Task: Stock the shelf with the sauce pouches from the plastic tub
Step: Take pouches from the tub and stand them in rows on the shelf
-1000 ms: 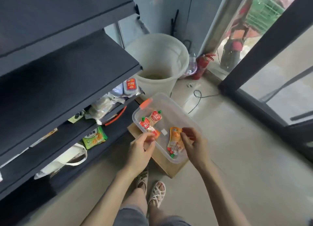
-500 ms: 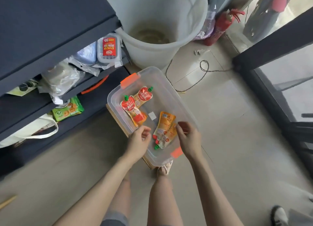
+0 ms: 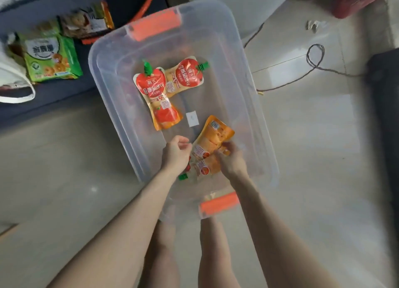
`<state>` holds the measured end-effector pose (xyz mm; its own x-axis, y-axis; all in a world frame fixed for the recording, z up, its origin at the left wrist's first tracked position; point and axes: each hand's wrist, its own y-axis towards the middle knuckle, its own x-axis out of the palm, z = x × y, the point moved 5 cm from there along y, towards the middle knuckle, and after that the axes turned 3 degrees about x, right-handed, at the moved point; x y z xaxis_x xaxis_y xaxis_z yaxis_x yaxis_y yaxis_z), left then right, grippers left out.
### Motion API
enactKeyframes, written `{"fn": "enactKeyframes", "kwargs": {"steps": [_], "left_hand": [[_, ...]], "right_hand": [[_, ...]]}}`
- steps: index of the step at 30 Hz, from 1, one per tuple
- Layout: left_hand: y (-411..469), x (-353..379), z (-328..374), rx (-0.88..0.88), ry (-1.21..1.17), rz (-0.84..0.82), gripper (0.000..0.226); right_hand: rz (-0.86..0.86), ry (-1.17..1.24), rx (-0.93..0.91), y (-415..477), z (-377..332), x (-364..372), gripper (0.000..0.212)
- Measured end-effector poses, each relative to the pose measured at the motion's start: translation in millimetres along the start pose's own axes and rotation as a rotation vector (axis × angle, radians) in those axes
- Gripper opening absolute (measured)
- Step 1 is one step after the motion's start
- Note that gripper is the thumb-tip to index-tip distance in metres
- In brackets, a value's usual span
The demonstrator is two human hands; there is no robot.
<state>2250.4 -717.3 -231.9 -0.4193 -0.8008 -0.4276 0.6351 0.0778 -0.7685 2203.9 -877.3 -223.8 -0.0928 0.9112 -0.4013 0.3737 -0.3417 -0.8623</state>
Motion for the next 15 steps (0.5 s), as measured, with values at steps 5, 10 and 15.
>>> {"fn": "enactKeyframes", "kwargs": {"steps": [5,10,15], "left_hand": [[23,21,-20,-0.09,-0.172,0.033,0.021],[49,21,-27,-0.033,-0.056,0.155,0.04],[58,21,-23,0.12,0.193,0.284,0.051]], "right_hand": [[0.121,0.057,0.042,29,9,20,0.043],[0.285,0.287,0.098,50,9,29,0.032],[0.374,0.517,0.366,55,22,42,0.069]]}}
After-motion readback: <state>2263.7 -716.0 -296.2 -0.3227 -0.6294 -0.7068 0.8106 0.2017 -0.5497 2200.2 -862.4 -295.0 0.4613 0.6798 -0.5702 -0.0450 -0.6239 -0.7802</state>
